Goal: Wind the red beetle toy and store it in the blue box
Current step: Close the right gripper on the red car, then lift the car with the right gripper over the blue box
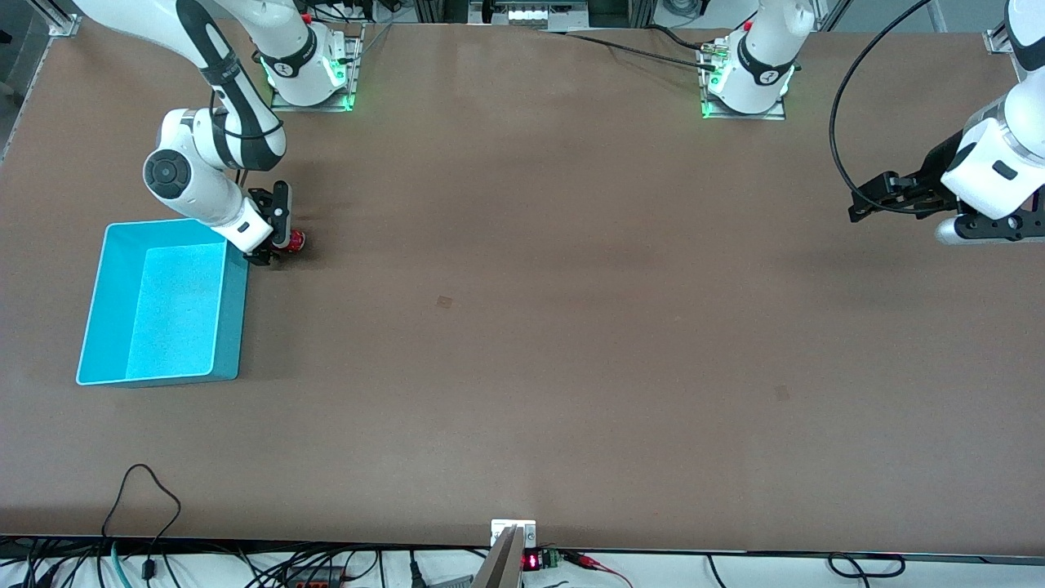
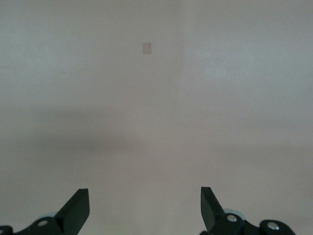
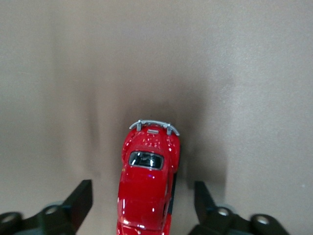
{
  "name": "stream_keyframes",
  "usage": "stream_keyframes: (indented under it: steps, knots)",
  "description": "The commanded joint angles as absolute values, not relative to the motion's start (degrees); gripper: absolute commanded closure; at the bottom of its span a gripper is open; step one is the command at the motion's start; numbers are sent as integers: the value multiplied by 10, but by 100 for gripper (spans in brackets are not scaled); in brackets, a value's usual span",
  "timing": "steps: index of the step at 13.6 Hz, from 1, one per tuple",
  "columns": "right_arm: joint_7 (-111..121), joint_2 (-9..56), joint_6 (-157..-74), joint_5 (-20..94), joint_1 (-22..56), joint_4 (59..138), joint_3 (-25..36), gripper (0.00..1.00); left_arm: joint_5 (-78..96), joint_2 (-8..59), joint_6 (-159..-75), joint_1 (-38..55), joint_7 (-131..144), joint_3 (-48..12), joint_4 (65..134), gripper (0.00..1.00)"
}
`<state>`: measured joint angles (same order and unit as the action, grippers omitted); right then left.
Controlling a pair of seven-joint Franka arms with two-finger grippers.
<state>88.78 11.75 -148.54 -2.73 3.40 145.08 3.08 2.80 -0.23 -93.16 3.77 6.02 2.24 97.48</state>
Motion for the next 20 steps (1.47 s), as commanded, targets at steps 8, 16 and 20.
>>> stream_keyframes:
  steps: [8,16,20]
  knots:
    - [896,92,-1492,-33,33,1458,12,93,29,-3,-918,44,47,31,964,0]
    - [719,27,-1446,40,33,1369,-2,92,29,-3,-918,44,47,31,964,0]
    - [559,32,-1369,38,30,1254,-1,92,29,-3,-918,44,47,31,964,0]
